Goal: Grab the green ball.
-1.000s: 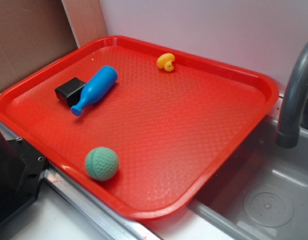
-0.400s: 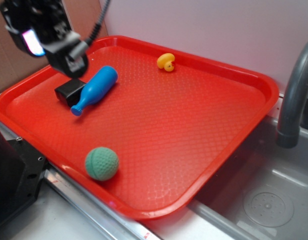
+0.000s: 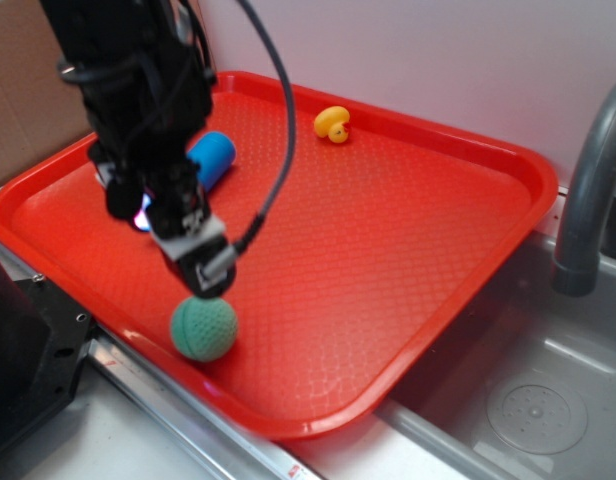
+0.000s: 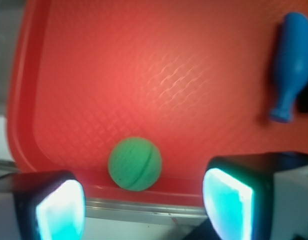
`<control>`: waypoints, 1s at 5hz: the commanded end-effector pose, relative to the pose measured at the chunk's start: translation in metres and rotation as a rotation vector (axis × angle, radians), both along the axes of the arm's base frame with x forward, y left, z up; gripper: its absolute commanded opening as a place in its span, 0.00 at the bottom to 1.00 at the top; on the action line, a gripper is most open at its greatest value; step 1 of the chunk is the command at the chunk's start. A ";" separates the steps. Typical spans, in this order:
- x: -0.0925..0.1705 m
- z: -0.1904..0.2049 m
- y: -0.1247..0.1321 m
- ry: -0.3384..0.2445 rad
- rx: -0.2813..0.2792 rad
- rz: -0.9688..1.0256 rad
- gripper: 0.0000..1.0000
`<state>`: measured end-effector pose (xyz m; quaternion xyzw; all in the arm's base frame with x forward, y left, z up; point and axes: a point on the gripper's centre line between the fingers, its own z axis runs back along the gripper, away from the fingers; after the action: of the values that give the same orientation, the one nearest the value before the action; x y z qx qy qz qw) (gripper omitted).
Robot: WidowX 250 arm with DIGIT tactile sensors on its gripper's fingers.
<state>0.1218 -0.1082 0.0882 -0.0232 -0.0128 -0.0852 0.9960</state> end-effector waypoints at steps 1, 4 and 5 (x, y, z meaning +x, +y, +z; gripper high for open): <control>-0.004 -0.040 -0.011 0.078 0.019 -0.118 1.00; -0.013 -0.051 0.007 0.119 0.107 -0.098 0.00; -0.016 -0.048 0.011 0.098 0.107 -0.097 0.00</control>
<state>0.1094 -0.0960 0.0362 0.0347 0.0478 -0.1393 0.9885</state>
